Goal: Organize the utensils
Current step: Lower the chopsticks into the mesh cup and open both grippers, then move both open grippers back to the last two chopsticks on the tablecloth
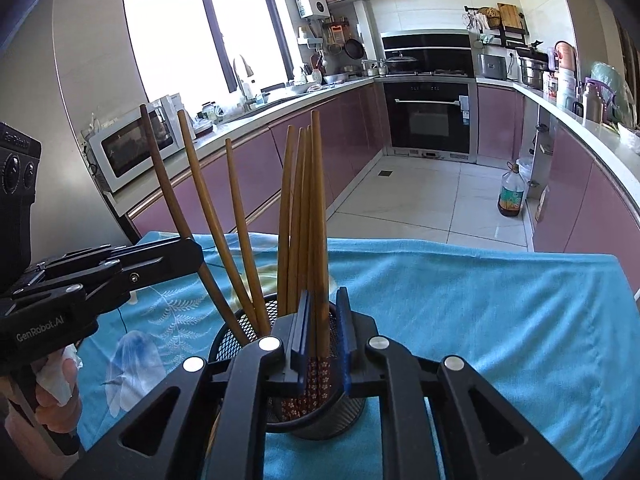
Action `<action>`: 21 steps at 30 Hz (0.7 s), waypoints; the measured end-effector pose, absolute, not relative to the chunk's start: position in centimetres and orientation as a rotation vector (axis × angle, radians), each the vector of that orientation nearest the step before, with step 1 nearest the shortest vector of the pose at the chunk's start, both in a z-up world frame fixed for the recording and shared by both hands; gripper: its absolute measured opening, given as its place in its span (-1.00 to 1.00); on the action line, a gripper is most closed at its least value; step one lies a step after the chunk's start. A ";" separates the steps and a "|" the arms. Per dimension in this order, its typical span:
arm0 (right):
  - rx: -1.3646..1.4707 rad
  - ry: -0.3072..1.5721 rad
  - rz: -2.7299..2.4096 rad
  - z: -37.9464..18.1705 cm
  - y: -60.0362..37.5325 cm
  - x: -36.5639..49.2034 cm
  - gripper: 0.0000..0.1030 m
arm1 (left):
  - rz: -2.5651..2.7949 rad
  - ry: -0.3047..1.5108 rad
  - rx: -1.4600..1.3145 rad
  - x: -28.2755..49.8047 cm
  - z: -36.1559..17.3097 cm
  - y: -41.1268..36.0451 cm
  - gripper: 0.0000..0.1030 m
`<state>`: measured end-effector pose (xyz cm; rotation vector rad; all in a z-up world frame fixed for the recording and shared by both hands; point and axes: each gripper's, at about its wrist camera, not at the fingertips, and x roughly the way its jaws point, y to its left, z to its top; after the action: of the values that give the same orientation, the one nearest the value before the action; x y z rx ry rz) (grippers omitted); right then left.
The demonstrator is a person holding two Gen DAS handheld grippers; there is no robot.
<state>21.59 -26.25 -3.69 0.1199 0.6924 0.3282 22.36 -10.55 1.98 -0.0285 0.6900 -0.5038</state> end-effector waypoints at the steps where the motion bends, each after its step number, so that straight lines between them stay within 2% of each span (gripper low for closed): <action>1: 0.121 0.689 0.330 -3.6 -26.4 21.5 -0.69 | -0.501 0.690 -0.031 22.4 1.9 -10.4 -0.80; 5: 0.130 0.670 0.338 -3.2 -26.6 20.9 -0.56 | -0.487 0.679 -0.037 22.3 1.6 -9.8 -0.62; 17: 0.144 0.603 0.414 -1.6 -26.3 17.1 -0.39 | -0.423 0.612 -0.009 19.1 1.3 -6.9 -0.41; 21: 0.123 0.598 0.473 -1.7 -25.2 15.2 -0.26 | -0.395 0.620 0.022 17.1 0.1 -6.0 -0.35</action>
<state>15.23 -25.21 -1.67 0.1233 0.5984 0.4731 17.08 -6.03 0.13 0.0218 0.6197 -0.3949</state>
